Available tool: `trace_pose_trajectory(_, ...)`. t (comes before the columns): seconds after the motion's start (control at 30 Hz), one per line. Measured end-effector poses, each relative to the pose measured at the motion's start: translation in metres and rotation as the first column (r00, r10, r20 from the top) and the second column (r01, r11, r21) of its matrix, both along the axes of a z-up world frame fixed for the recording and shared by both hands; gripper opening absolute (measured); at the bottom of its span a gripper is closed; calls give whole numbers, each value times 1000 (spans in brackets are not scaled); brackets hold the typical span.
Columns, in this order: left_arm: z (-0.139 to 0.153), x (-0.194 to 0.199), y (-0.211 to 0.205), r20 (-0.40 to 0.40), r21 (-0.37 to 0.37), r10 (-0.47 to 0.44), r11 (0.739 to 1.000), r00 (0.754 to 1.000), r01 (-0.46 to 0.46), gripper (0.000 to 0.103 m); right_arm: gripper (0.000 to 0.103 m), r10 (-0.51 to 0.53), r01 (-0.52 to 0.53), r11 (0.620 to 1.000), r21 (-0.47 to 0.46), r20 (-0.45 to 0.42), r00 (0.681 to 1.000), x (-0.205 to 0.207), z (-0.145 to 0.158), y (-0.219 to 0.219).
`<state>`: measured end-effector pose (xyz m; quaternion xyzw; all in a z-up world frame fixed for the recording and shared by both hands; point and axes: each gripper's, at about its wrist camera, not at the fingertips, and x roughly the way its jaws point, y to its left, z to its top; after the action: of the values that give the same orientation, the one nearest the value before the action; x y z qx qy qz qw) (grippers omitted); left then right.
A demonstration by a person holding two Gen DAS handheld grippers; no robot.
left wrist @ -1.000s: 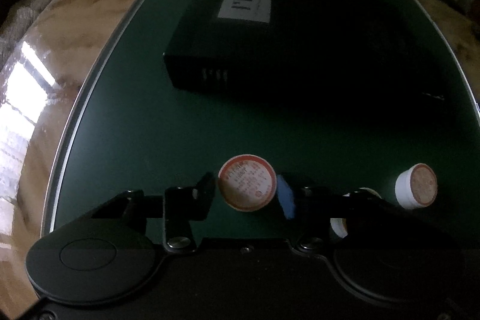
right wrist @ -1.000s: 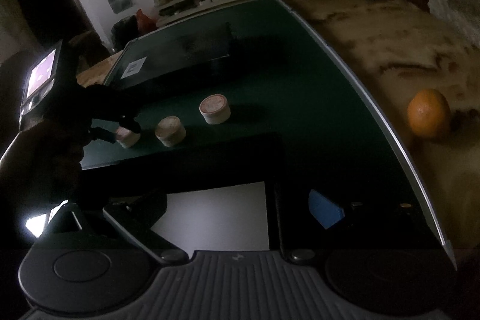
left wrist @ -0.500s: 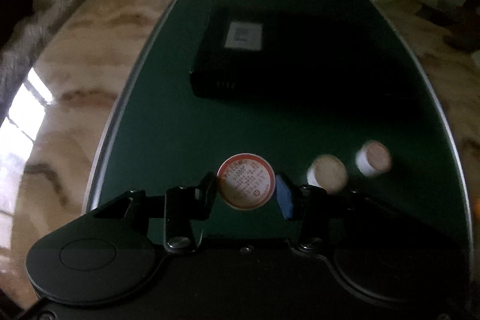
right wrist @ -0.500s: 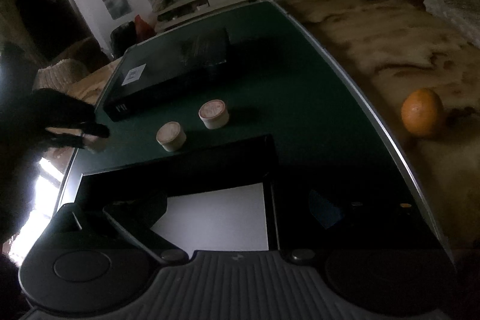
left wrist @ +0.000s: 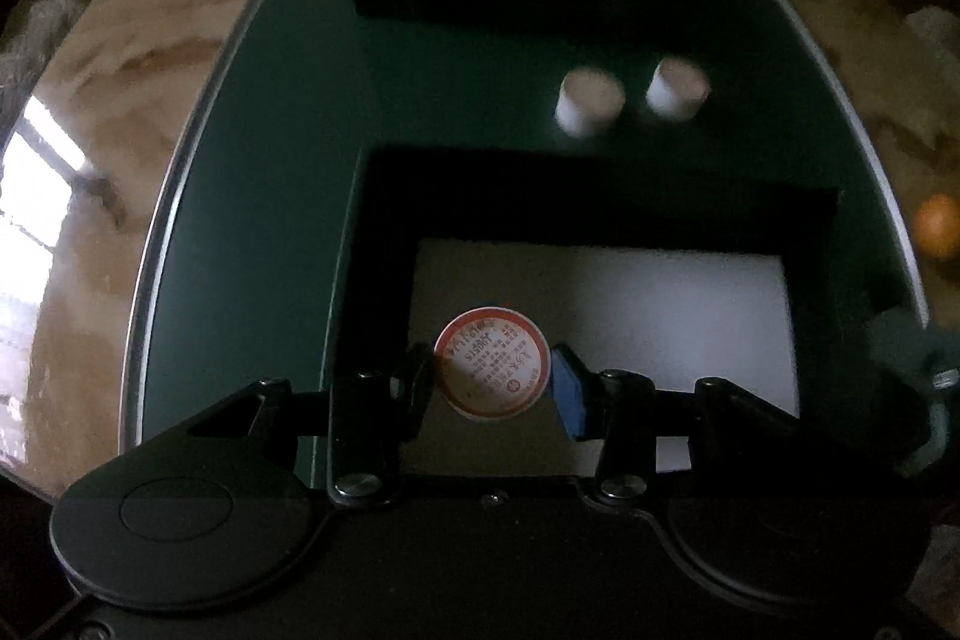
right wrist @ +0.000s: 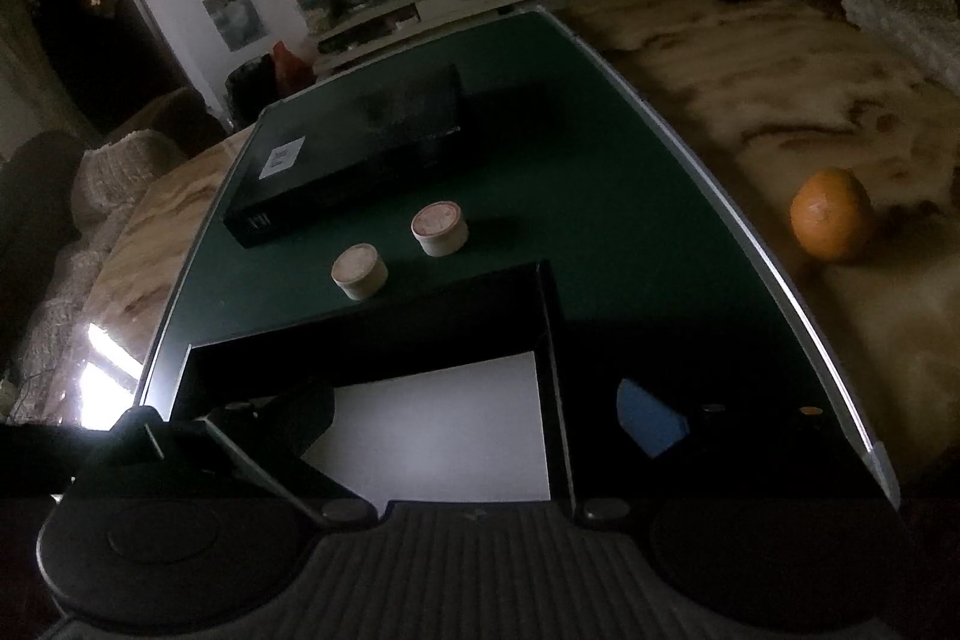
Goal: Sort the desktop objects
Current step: 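Carry the container into the black tray and open the left gripper, then grasp a second cream container with the right gripper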
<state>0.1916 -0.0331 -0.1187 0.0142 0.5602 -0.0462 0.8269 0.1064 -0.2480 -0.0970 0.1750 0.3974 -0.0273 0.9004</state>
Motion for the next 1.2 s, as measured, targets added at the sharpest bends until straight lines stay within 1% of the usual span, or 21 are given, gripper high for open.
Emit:
trace_pose_trajectory(0.23, -19, -1, 0, -36, 17, 13, 1000, 999, -12, 41, 103, -16, 16, 1000, -5, -6, 1000, 0, -1, -5)
trace_pose_trajectory(0.5, -34, -4, 3, -66, 40, 37, 999, 997, -35, 41, 103, 10, -10, 1000, -14, -11, 1000, 5, -3, 1)
trace_pose_trajectory(0.6, -36, -5, 4, -60, 48, 35, 998, 998, -32, 42, 103, 18, -18, 1000, -24, -15, 1000, 8, -3, 4)
trace_pose_trajectory(0.77, -37, -5, 1, -43, 68, 29, 997, 999, -27, 42, 103, 28, -29, 998, -64, -10, 1000, 11, 1, 11)
trace_pose_trajectory(0.83, -37, -5, 0, -41, 64, 25, 998, 999, -23, 45, 103, 30, -31, 997, -71, -5, 1000, 13, 4, 12)
trace_pose_trajectory(0.9, -34, -6, 0, -31, 58, 23, 998, 999, -21, 55, 103, 37, -37, 997, -67, 6, 999, 16, 7, 13)
trace_pose_trajectory(0.93, -32, -7, 1, -21, 55, 23, 998, 1000, -22, 57, 103, 39, -38, 997, -73, 16, 999, 18, 10, 12)
trace_pose_trajectory(0.97, -28, -9, 2, 1, 50, 25, 998, 1000, -25, 58, 103, 41, -39, 996, -78, 26, 999, 21, 13, 12)
trace_pose_trajectory(1.03, -16, -14, 2, 58, 50, 11, 999, 998, -14, 67, 103, 47, -42, 995, -93, 45, 998, 27, 19, 12)
trace_pose_trajectory(1.07, -10, -16, 1, 81, 58, 1, 998, 997, -5, 73, 103, 56, -52, 993, -109, 40, 998, 35, 22, 13)
trace_pose_trajectory(1.1, -4, -19, 0, 97, 66, -3, 998, 995, -4, 75, 103, 69, -66, 990, -126, 19, 997, 46, 24, 14)
trace_pose_trajectory(1.17, 4, -22, 1, 114, 64, 1, 998, 994, -8, 76, 103, 89, -90, 983, -158, -14, 996, 67, 27, 17)
trace_pose_trajectory(1.2, 7, -24, 3, 115, 54, 6, 998, 993, -12, 77, 103, 88, -89, 981, -170, -9, 996, 76, 27, 17)
